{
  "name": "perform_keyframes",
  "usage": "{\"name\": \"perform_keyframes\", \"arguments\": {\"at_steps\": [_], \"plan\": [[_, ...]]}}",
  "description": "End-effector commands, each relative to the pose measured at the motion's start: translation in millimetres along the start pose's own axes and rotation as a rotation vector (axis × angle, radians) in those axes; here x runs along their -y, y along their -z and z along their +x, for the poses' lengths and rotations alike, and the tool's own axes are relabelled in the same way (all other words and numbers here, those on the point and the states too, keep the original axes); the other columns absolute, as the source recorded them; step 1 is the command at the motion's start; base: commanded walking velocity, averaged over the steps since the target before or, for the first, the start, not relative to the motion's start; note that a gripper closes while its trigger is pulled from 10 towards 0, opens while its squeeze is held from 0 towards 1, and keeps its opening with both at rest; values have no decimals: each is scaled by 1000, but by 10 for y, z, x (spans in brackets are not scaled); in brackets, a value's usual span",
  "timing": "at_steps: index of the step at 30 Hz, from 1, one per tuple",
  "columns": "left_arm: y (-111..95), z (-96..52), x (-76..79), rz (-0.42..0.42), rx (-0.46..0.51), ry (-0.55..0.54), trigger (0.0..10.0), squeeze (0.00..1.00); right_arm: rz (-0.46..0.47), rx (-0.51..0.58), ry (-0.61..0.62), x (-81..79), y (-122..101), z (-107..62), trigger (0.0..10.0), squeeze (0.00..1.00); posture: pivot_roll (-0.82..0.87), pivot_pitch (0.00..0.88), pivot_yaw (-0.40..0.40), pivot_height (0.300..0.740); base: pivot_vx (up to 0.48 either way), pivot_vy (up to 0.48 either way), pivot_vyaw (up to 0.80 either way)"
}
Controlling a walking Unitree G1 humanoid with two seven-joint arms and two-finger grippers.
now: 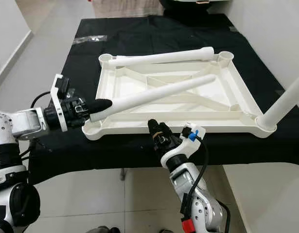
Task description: Building children table
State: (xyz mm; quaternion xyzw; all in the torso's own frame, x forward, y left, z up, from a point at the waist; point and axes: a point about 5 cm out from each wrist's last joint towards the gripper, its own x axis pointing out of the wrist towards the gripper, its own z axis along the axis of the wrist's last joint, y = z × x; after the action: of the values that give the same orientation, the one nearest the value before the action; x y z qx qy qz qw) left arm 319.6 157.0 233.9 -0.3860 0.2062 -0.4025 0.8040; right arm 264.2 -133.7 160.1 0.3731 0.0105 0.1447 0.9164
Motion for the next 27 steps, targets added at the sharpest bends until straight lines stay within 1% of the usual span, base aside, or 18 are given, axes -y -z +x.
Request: {"name": "perform_keyframes", "arguments": {"at_steps": [1,2,5,6,7,8,10,11,13,14,15,18,19,20,22,23,25,27], "plan": [[-31,-75,17,17,26,1,0,0,107,8,1,-54,82,32,10000,0,94,125,-34,740,0,0,0],[-41,-136,6,35,68,-15,0,0,145,20,-12,-64,35,66,10000,0,97,122,-43,740,0,0,0],[-51,-185,17,65,111,-23,0,0,150,25,-27,-77,-6,112,10000,0,95,126,-46,740,0,0,0],[-58,-211,29,100,156,-33,1765,0,162,31,-46,-97,-49,161,10000,0,94,121,-51,740,0,0,0],[-57,-231,84,137,207,-4,10000,0,223,41,-94,-147,-98,210,10000,0,95,114,-59,740,0,0,0],[-57,-231,84,137,207,-4,10000,0,223,41,-94,-147,-98,210,10000,0,95,114,-59,740,0,0,0],[-40,-254,170,181,264,49,10000,0,292,43,-168,-211,-158,257,10000,0,88,109,-60,740,0,0,0],[-16,-258,218,209,276,66,10000,0,307,40,-191,-232,-185,272,10000,141,87,105,-61,740,0,0,0],[1,-259,245,227,280,72,10000,0,309,37,-199,-240,-199,279,10000,141,87,105,-61,740,0,0,0],[43,-250,306,251,277,100,10000,0,318,30,-245,-296,-228,290,10000,1000,88,102,-66,740,0,0,0],[43,-250,306,251,277,100,10000,0,318,30,-245,-296,-228,290,10000,1000,88,102,-66,740,0,0,0],[211,-226,442,295,233,187,10000,0,349,5,-295,-386,-256,374,10000,1000,89,92,-73,740,0,0,0],[211,-226,442,295,233,187,10000,0,349,5,-295,-386,-256,374,10000,1000,89,92,-73,740,0,0,0],[252,-227,456,298,228,202,10000,0,357,2,-315,-409,-271,396,10000,0,89,89,-74,740,0,0,0],[338,-235,465,294,217,224,10000,0,380,0,-366,-477,-325,434,10000,0,88,83,-75,740,0,0,0],[384,-234,468,284,212,233,10000,0,419,-4,-408,-527,-362,450,10000,0,88,79,-78,740,0,0,0],[417,-234,470,279,210,240,10000,0,449,-8,-436,-558,-386,458,10000,0,88,79,-79,740,0,0,0],[457,-220,470,274,209,236,10000,0,447,-27,-497,-612,-421,448,10000,0,89,74,-81,740,0,0,0]]}}
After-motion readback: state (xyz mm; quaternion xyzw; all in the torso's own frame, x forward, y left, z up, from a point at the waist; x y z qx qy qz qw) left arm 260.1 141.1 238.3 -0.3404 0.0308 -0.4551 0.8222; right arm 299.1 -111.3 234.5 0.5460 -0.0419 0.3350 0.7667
